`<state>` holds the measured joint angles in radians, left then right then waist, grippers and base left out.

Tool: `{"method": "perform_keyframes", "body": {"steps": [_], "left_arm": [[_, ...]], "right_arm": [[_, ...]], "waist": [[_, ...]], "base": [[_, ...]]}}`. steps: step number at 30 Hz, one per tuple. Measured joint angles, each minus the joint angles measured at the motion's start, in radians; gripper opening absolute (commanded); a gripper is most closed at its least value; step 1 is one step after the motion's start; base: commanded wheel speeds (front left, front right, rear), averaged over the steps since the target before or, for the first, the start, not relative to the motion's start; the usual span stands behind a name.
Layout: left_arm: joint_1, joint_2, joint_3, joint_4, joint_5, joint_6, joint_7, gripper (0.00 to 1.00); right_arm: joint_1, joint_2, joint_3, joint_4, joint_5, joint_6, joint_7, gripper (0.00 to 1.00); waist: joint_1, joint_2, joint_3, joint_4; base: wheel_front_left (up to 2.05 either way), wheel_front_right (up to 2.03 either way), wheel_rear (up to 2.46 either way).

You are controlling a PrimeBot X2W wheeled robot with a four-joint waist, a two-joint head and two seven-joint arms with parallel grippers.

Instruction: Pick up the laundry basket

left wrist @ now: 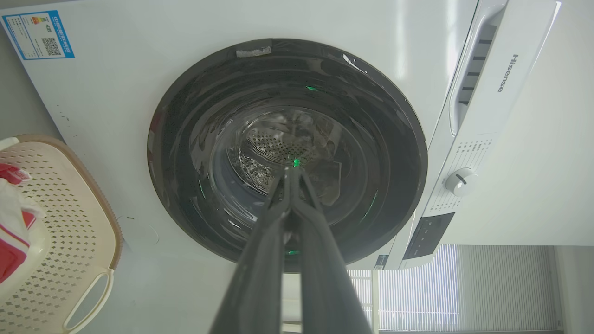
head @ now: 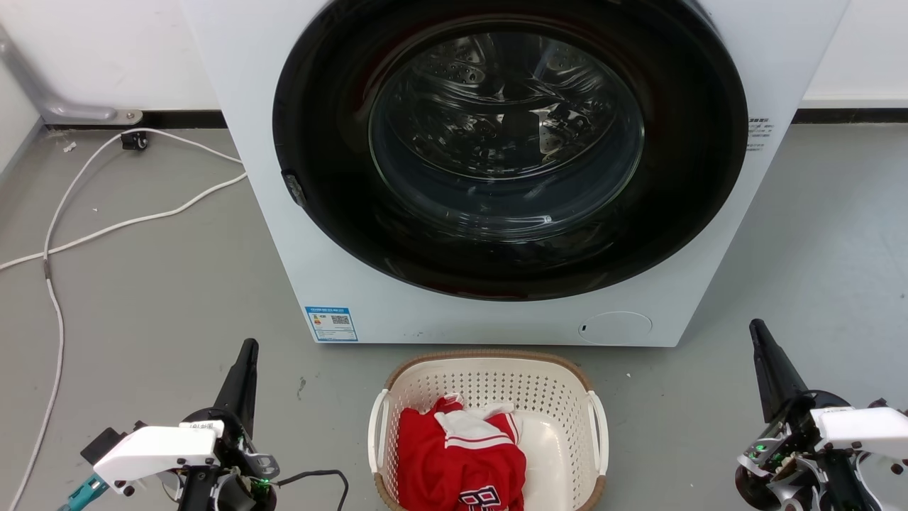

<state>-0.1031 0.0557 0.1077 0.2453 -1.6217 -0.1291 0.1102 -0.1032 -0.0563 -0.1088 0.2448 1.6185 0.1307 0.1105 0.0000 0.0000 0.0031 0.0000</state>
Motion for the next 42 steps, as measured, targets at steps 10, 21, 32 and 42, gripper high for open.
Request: {"method": "perform_keyframes", "body": {"steps": [10,21,32,42], "left_arm": [[0.0,-0.001,0.001,0.0,0.001,0.0,0.001,0.0],[0.0,-0.002,0.002,0.0,0.001,0.0,0.001,0.0],[0.01,-0.005,0.001,0.015,0.004,0.001,0.001,1.0],[0.047,-0.01,-0.007,0.007,0.029,0.001,-0.038,1.0]], "right_arm": [[0.0,0.001,-0.001,0.0,0.0,0.0,0.0,0.0],[0.0,0.001,-0.002,0.0,0.0,0.0,0.001,0.0],[0.011,0.003,-0.001,0.014,0.0,0.0,0.001,1.0],[0.045,0.007,0.022,0.009,-0.028,-0.002,-0.039,1.0]], "waist": [[0.0,0.0,0.0,0.0],[0.0,0.0,0.0,0.0],[0.0,0.0,0.0,0.0],[-0.0001,0.0,-0.001,-0.001]], "base": [[0.0,0.0,0.0],[0.0,0.0,0.0],[0.0,0.0,0.0],[0.0,0.0,0.0]]}}
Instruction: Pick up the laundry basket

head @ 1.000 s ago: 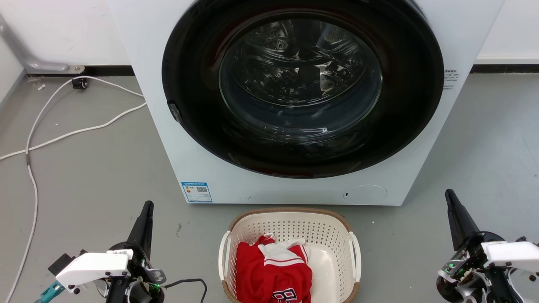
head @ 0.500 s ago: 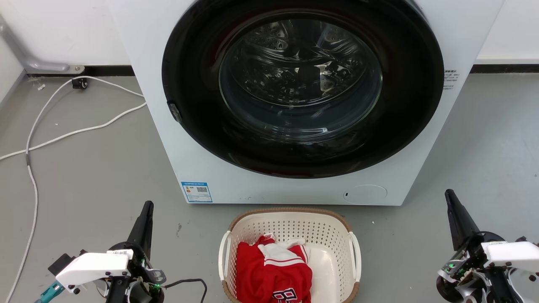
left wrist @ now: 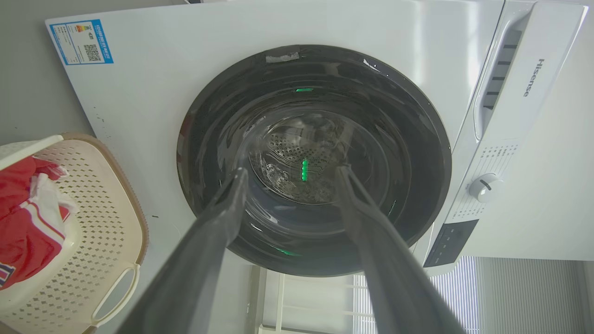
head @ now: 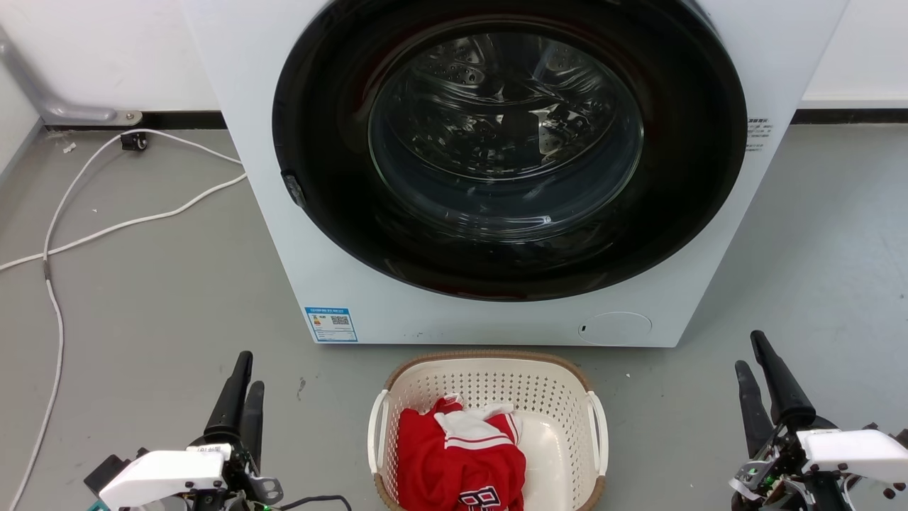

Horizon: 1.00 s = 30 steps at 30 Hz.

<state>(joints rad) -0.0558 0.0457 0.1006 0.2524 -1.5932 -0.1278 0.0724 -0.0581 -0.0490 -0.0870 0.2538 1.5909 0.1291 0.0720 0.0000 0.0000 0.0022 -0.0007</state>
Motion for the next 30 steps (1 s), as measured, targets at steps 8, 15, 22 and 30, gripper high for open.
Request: {"method": "perform_keyframes", "body": {"steps": [8,15,22,30], "left_arm": [[0.018,0.0,0.004,-0.02,0.045,0.0,-0.036,1.0],[0.028,0.0,0.037,-0.021,0.13,0.0,-0.067,1.0],[0.028,0.001,0.067,-0.044,0.224,0.0,-0.09,1.0],[0.037,0.0,0.074,-0.101,0.36,0.006,-0.12,1.0]], "right_arm": [[0.016,0.0,0.002,-0.021,-0.065,0.0,-0.037,1.0],[0.019,0.0,-0.009,-0.04,-0.193,0.0,-0.066,1.0],[0.019,0.0,-0.034,-0.068,-0.321,0.0,-0.089,1.0],[0.019,0.0,-0.018,-0.148,-0.575,0.0,-0.118,1.0]], "waist": [[0.0,0.0,-0.001,-0.001],[0.0,0.0,-0.003,-0.001],[0.0,0.0,-0.004,-0.001],[0.0,0.0,-0.003,-0.001]], "base": [[0.0,0.0,0.0],[0.0,0.0,0.0],[0.0,0.0,0.0],[0.0,0.0,0.0]]}}
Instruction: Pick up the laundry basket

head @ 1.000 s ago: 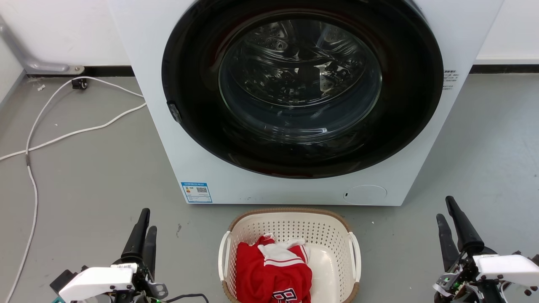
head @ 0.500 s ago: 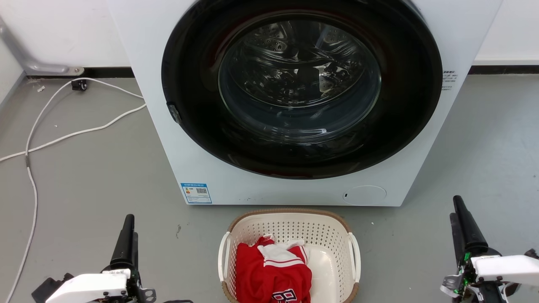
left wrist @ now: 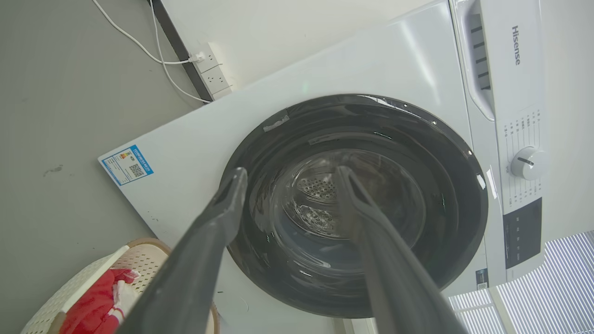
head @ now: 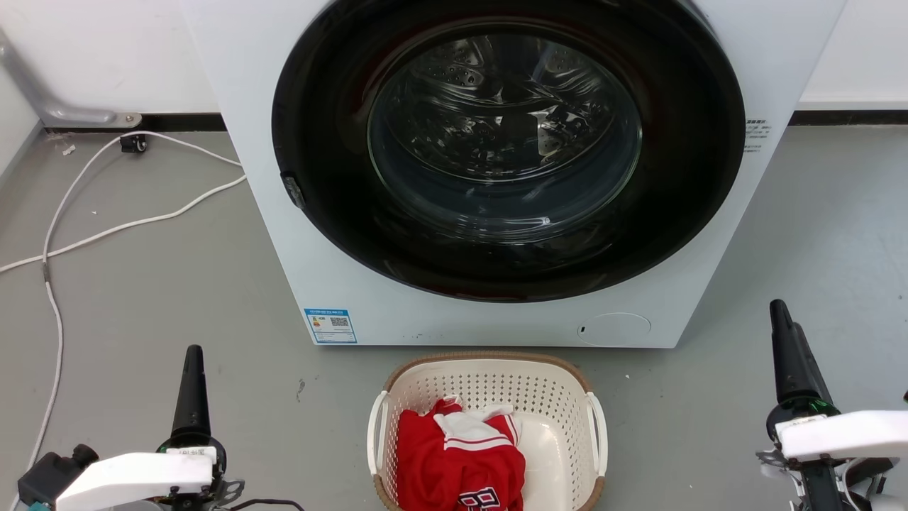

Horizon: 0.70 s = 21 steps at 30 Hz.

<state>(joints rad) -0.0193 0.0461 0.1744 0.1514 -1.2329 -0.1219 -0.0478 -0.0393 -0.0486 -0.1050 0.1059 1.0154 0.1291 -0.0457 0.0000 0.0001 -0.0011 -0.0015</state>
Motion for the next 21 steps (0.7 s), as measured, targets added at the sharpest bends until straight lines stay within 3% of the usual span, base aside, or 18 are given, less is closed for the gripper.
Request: {"method": "perform_keyframes", "body": {"steps": [7,17,21], "left_arm": [[0.019,0.001,-0.021,-0.084,0.175,0.01,-0.023,1.0],[0.043,0.001,-0.124,-0.18,0.484,0.052,-0.056,1.0],[0.047,0.001,-0.149,-0.204,0.549,0.065,-0.066,1.0]], "right_arm": [[0.001,0.0,0.035,-0.065,-0.179,0.0,-0.025,1.0],[0.019,0.0,0.071,-0.105,-0.375,0.0,-0.059,1.0],[0.021,0.0,0.078,-0.109,-0.423,0.0,-0.068,1.0]], "waist": [[0.0,0.0,0.002,-0.001],[0.0,0.0,0.002,-0.002],[0.0,0.0,0.002,-0.003]], "base": [[0.0,0.0,0.0],[0.0,0.0,0.0],[0.0,0.0,0.0]]}}
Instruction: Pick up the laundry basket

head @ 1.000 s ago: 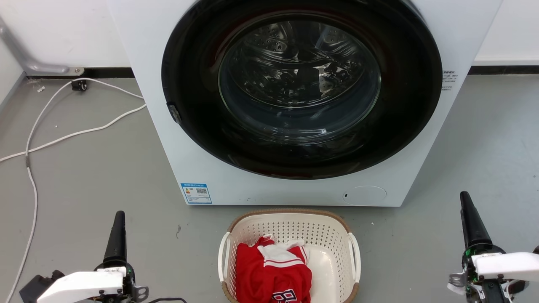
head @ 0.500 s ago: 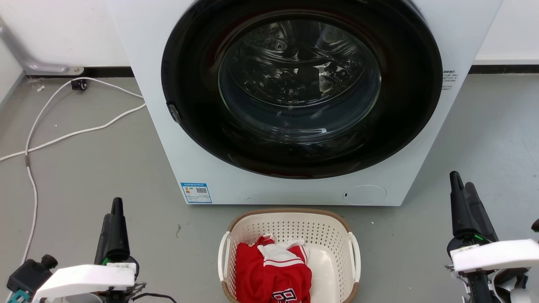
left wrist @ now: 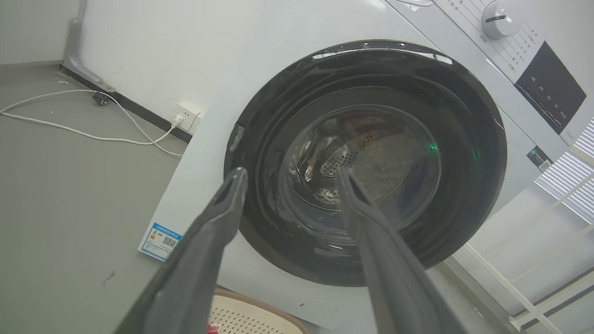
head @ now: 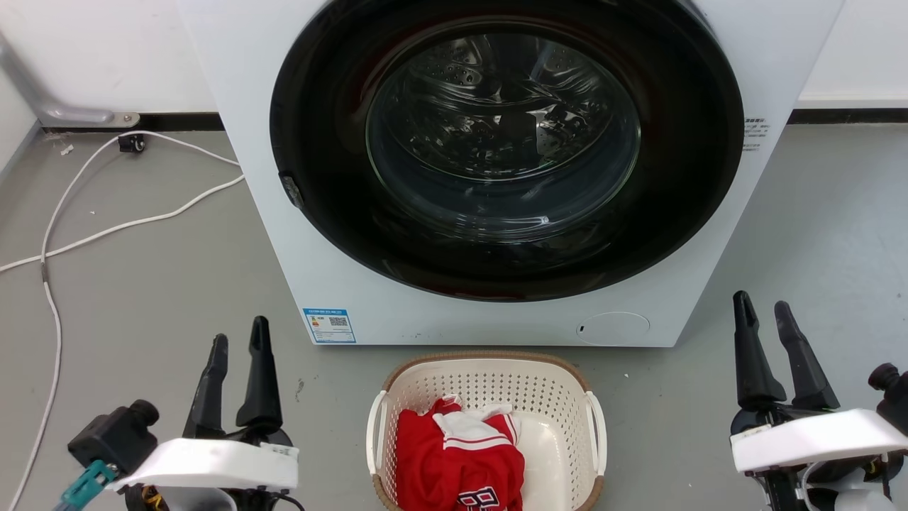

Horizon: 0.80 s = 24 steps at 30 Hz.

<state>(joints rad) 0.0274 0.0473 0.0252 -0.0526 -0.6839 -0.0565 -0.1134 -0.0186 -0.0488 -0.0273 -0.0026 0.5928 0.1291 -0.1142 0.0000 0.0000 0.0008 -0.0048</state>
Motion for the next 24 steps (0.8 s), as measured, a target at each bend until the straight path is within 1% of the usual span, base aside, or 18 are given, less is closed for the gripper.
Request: {"method": "perform_keyframes", "body": {"steps": [1,3,9,14,15,17,24], "left_arm": [[0.002,0.0,-0.015,-0.011,0.038,0.004,-0.005,1.0],[0.005,0.0,-0.028,-0.021,0.078,0.005,-0.011,1.0],[0.007,0.007,-0.062,-0.044,0.176,0.014,-0.027,1.0],[0.009,0.021,-0.088,-0.052,0.228,0.032,-0.038,1.0],[0.011,0.029,-0.103,-0.055,0.252,0.044,-0.041,1.0],[0.015,0.036,-0.117,-0.057,0.275,0.053,-0.048,1.0],[0.021,0.069,-0.173,-0.063,0.35,0.085,-0.065,1.0]], "right_arm": [[0.004,0.0,0.005,-0.003,-0.035,0.0,-0.004,1.0],[0.006,0.0,0.009,-0.007,-0.068,0.0,-0.01,1.0],[0.012,0.0,0.015,-0.009,-0.151,0.0,-0.026,1.0],[0.018,0.0,0.017,-0.013,-0.203,0.0,-0.035,1.0],[0.019,0.0,0.015,-0.012,-0.233,0.0,-0.042,1.0],[0.02,0.0,0.007,-0.007,-0.258,0.0,-0.045,1.0],[0.02,0.0,-0.013,-0.004,-0.327,0.0,-0.063,1.0]], "waist": [[0.0,0.0,0.0,-0.001],[0.0,0.0,0.0,-0.001],[0.0,0.0,0.001,-0.002],[0.0,0.0,0.001,-0.002],[0.0,0.0,0.0,-0.003],[0.0,0.0,-0.001,-0.004],[0.0,0.0,-0.003,-0.008]], "base": [[0.0,0.0,0.0],[0.0,0.0,0.0],[0.0,0.0,0.0],[0.0,0.0,0.0],[0.0,0.0,0.0],[0.0,0.0,0.0],[0.0,0.0,0.0]]}}
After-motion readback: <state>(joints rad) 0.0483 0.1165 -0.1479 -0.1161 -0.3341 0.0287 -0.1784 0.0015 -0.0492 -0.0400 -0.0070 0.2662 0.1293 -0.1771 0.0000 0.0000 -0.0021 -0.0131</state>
